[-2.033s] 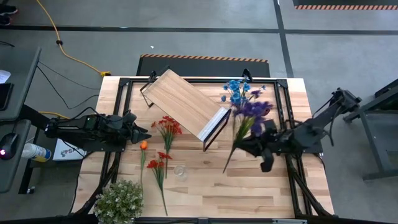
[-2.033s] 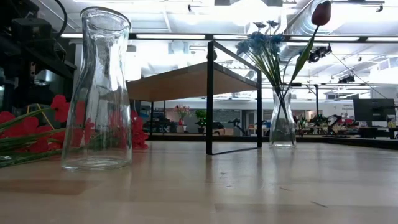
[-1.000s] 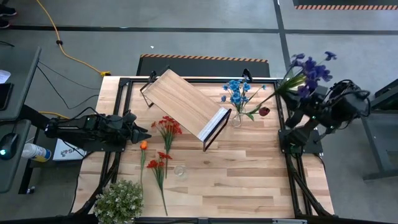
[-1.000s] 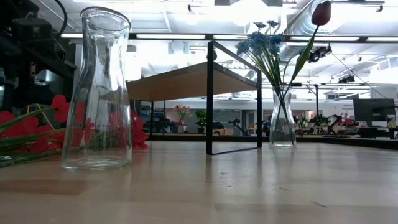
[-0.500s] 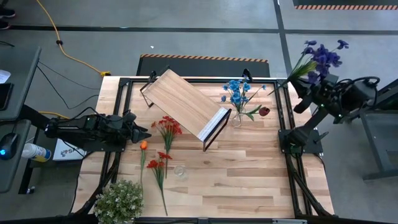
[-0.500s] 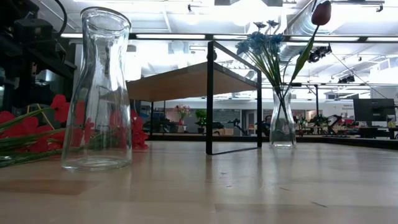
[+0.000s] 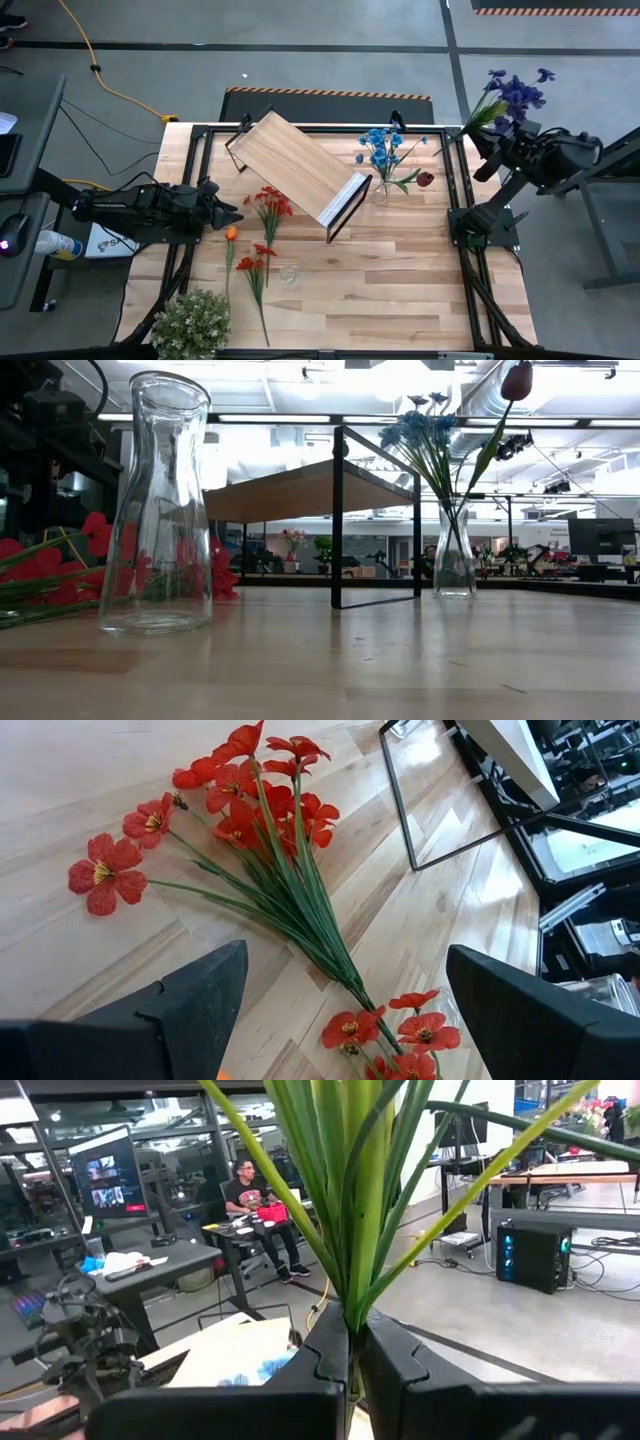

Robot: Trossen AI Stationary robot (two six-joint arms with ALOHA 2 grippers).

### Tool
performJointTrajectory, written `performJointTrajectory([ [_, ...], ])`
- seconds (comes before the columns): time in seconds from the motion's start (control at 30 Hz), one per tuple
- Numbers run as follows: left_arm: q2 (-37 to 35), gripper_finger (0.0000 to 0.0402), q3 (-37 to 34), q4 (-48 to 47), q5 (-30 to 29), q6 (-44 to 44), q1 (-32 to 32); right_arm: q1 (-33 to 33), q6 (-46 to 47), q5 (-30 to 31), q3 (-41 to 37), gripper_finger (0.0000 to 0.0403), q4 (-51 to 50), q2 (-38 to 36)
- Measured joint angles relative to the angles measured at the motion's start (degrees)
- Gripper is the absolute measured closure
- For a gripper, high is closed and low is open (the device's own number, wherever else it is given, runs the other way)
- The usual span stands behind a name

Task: Pick and place flowers into a vace then onto a shelf
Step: Put the violet flowers into the top transparent vase

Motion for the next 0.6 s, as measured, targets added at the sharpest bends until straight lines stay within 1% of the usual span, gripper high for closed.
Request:
performJointTrajectory([
  [0.2, 0.02, 0.0025, 0.01, 0.01, 0.0, 0.0, 0.0, 0.0, 11.36, 0.0, -0.04, 0.0399, -9.93, 0.01],
  [0.33, 0.0, 0.0025, 0.01, 0.0, 0.0, 0.0, 0.0, 0.0, 17.48, 0.32, -0.04, 0.0395, -14.21, 0.01],
  [0.6, 0.01, 0.0025, 0.0, -0.01, 0.0, 0.0, 0.0, 0.02, 24.08, 0.32, -0.04, 0.0398, -17.77, 0.2],
])
